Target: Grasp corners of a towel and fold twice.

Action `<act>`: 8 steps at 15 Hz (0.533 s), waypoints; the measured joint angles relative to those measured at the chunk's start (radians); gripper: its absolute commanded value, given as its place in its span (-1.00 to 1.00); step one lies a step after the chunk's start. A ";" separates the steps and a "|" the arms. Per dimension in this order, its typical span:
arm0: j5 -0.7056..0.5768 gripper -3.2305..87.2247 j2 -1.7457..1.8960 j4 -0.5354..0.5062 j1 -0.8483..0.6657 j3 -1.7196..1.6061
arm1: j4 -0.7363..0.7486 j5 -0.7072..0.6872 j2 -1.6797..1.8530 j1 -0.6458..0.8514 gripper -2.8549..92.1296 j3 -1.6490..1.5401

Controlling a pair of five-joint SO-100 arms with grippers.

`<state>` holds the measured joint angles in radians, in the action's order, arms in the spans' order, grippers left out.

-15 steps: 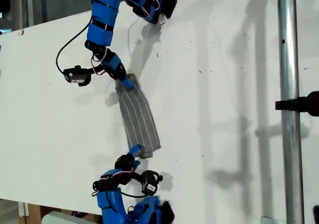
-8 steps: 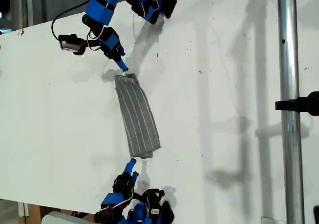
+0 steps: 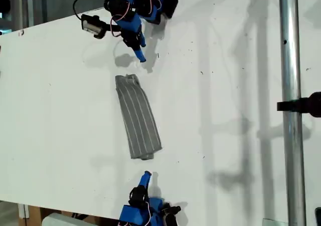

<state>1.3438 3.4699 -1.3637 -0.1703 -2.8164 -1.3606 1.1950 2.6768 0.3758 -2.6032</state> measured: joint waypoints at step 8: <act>0.034 -0.99 0.006 0.003 0.041 -0.005 | 0.620 -0.305 -0.753 0.305 -0.14 0.253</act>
<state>1.3775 3.4760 -1.3606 -0.1289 -2.8210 -0.7409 0.8897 1.9236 0.6811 -2.3501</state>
